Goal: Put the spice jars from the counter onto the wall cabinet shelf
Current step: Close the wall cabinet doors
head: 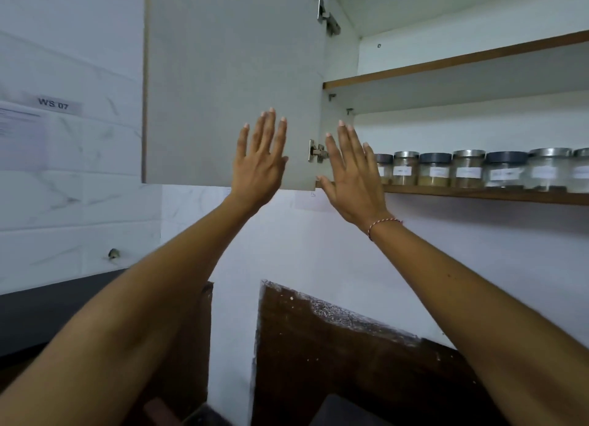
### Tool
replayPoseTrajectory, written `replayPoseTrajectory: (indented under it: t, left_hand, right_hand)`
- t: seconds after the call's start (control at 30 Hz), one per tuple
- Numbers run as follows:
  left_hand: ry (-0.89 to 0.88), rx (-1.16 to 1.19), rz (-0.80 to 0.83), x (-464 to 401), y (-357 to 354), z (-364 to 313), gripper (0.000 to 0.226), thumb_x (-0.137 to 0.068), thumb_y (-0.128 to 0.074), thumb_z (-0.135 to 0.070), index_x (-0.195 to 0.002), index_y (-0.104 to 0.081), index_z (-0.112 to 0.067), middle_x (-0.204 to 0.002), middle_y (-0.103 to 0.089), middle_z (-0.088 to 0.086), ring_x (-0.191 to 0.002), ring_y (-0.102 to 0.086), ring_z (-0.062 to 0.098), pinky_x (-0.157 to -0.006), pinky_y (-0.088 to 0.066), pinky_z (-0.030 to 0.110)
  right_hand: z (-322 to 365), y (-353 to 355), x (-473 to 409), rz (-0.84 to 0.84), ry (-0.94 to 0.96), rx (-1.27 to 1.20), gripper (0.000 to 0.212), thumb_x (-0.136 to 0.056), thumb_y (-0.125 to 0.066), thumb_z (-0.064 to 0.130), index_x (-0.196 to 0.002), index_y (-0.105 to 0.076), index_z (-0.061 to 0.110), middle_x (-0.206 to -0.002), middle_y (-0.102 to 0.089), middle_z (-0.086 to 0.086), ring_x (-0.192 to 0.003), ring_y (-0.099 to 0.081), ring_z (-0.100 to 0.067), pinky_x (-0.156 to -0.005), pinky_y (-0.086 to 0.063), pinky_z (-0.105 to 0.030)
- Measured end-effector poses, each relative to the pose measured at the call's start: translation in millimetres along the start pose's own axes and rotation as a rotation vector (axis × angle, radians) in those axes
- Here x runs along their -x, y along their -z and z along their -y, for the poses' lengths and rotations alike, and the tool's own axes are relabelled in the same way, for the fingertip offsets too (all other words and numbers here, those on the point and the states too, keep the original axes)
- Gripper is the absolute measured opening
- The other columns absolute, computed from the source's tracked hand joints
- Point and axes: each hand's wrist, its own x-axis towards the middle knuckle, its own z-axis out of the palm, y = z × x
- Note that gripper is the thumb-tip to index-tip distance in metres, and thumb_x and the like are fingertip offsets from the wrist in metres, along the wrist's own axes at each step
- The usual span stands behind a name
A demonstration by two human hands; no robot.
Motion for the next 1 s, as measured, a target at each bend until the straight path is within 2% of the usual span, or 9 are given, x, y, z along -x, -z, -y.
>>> replayPoseTrajectory:
  t: [0.07,0.37,0.47,0.53,0.63,0.73,0.83,0.93,1.0]
  left_hand:
    - [0.035,-0.014,0.009,5.5,7.9,19.7,0.060,-0.099,-0.028,-0.032,-0.149,-0.002,-0.012,-0.159,-0.002,0.013,-0.147,-0.001,0.027,-0.117,0.002,0.043]
    - [-0.064,-0.177,-0.033,42.5,38.8,120.8,0.067,-0.097,-0.035,-0.036,-0.149,-0.001,-0.012,-0.158,-0.002,0.015,-0.147,-0.002,0.027,-0.113,0.007,0.049]
    - [-0.199,-0.289,-0.039,62.1,44.6,158.9,0.070,-0.095,-0.037,-0.041,-0.149,-0.006,-0.010,-0.157,-0.012,0.014,-0.146,-0.011,0.026,-0.112,0.000,0.051]
    - [-0.200,-0.317,-0.049,73.9,48.0,181.5,0.069,-0.094,-0.036,-0.043,-0.148,-0.012,-0.007,-0.156,-0.019,0.015,-0.145,-0.019,0.027,-0.113,-0.007,0.050]
    - [-0.143,-0.175,0.024,83.2,42.6,210.7,0.067,-0.096,-0.029,-0.039,-0.148,-0.004,-0.006,-0.158,-0.008,0.016,-0.147,-0.007,0.027,-0.117,-0.001,0.047]
    - [-0.175,-0.019,0.126,85.1,30.8,221.4,0.061,-0.100,-0.023,-0.035,-0.148,0.001,-0.007,-0.159,-0.001,0.010,-0.147,0.002,0.022,-0.117,0.007,0.041]
    - [-0.224,0.153,0.142,84.0,24.2,222.4,0.058,-0.101,-0.024,-0.031,-0.149,-0.001,-0.007,-0.159,-0.003,0.009,-0.147,0.001,0.019,-0.118,0.003,0.035]
    - [-0.269,0.202,0.127,83.2,23.5,221.3,0.060,-0.100,-0.026,-0.034,-0.149,-0.003,-0.006,-0.159,-0.005,0.011,-0.147,-0.001,0.020,-0.120,-0.003,0.035]
    - [-0.303,0.198,0.111,82.7,24.6,216.3,0.062,-0.100,-0.027,-0.035,-0.148,-0.006,-0.004,-0.158,-0.006,0.014,-0.147,-0.002,0.023,-0.121,-0.006,0.037]
  right_hand:
    - [19.1,5.3,-5.5,-0.005,0.015,-0.003,0.068,-0.094,-0.037,0.042,-0.148,-0.008,0.012,-0.157,-0.006,-0.013,-0.146,-0.004,-0.027,-0.117,-0.011,-0.045]
    - [135.1,-0.5,-35.8,0.000,0.018,-0.069,0.070,-0.094,-0.034,0.047,-0.148,-0.002,0.014,-0.158,0.000,-0.012,-0.146,0.001,-0.026,-0.117,-0.006,-0.044]
    - [179.2,-5.5,-48.6,-0.008,0.058,-0.114,0.074,-0.093,-0.036,0.051,-0.149,-0.003,0.015,-0.158,0.000,-0.012,-0.146,0.001,-0.026,-0.117,-0.006,-0.042]
    - [204.1,-7.6,-56.1,-0.011,0.108,-0.137,0.078,-0.090,-0.035,0.057,-0.149,-0.005,0.015,-0.157,-0.003,-0.012,-0.146,-0.001,-0.027,-0.117,-0.008,-0.042]
    - [232.8,-12.1,-62.5,-0.011,0.218,-0.086,0.084,-0.086,-0.041,0.060,-0.148,-0.008,0.014,-0.157,-0.008,-0.013,-0.146,-0.007,-0.027,-0.116,-0.015,-0.045]
    - [246.8,-15.9,-70.2,-0.011,0.242,-0.056,0.084,-0.085,-0.042,0.057,-0.148,-0.009,0.014,-0.157,-0.009,-0.013,-0.146,-0.008,-0.026,-0.115,-0.018,-0.045]
    - [251.7,-17.8,-75.8,0.008,0.236,-0.032,0.080,-0.086,-0.040,0.051,-0.149,-0.008,0.014,-0.157,-0.006,-0.013,-0.146,-0.006,-0.025,-0.115,-0.018,-0.046]
    - [255.5,-17.5,-74.4,0.027,0.231,-0.001,0.075,-0.087,-0.040,0.043,-0.148,-0.008,0.013,-0.157,-0.005,-0.013,-0.146,-0.006,-0.025,-0.115,-0.018,-0.046]
    - [257.0,-14.1,-71.4,0.001,0.203,0.005,0.076,-0.084,-0.047,0.032,-0.148,-0.012,0.011,-0.157,-0.008,-0.014,-0.146,-0.009,-0.027,-0.115,-0.018,-0.046]
